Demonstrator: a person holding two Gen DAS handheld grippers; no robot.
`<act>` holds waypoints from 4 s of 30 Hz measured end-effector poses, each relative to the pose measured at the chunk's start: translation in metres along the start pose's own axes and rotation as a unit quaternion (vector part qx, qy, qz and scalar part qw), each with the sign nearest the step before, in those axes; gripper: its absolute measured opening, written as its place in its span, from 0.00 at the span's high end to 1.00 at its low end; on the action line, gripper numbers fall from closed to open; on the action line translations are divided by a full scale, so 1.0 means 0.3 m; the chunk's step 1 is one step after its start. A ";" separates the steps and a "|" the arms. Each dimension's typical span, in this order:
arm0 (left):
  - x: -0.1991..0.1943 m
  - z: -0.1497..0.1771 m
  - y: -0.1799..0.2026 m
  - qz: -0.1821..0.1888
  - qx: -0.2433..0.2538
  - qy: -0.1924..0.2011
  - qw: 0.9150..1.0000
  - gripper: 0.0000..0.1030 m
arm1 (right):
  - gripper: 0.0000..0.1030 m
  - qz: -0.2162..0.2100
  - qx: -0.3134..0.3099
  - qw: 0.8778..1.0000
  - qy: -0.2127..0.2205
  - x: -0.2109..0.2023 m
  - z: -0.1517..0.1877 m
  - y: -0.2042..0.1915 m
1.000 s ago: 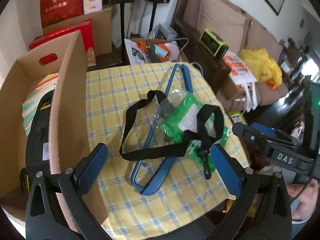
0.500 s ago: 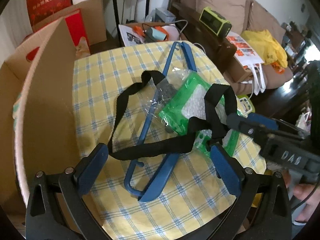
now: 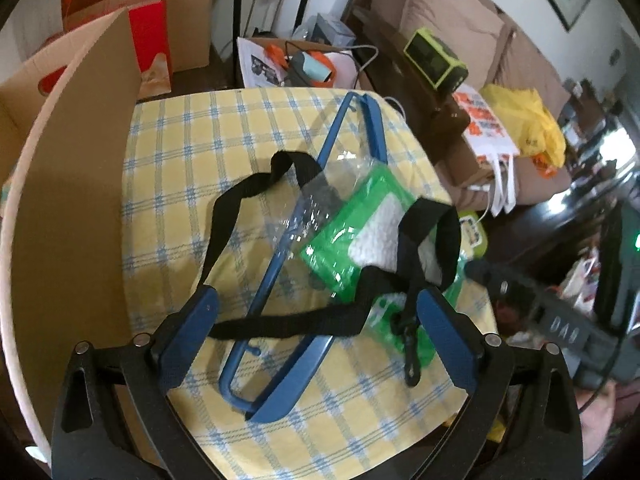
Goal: Organize objects
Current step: 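Close both grippers on the pouch's black strap and lift it, then carry the green pouch into the box and open both grippers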
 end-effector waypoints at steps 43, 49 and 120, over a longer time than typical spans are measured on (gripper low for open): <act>-0.039 -0.092 0.056 0.053 0.013 0.022 0.998 0.87 | 0.81 -0.085 -0.010 0.995 0.058 -0.083 0.005 -0.129; -0.181 -0.126 0.073 0.078 0.013 0.062 0.995 0.89 | 0.82 -0.097 -0.028 0.991 0.091 -0.182 -0.060 -0.205; -0.408 0.091 -0.289 0.031 0.007 0.051 0.998 0.64 | 0.54 -0.057 -0.168 0.984 0.020 -0.073 0.039 -0.573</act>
Point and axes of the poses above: each gripper's, at about its wrist camera, not at the fingertips, and x roughly the way its jaws point, y to its right, z to its underside, the point moved 7 cm from there along x, roughly the way its jaws point, and after that the axes turned 6 degrees about -z, right-handed, at the moved point
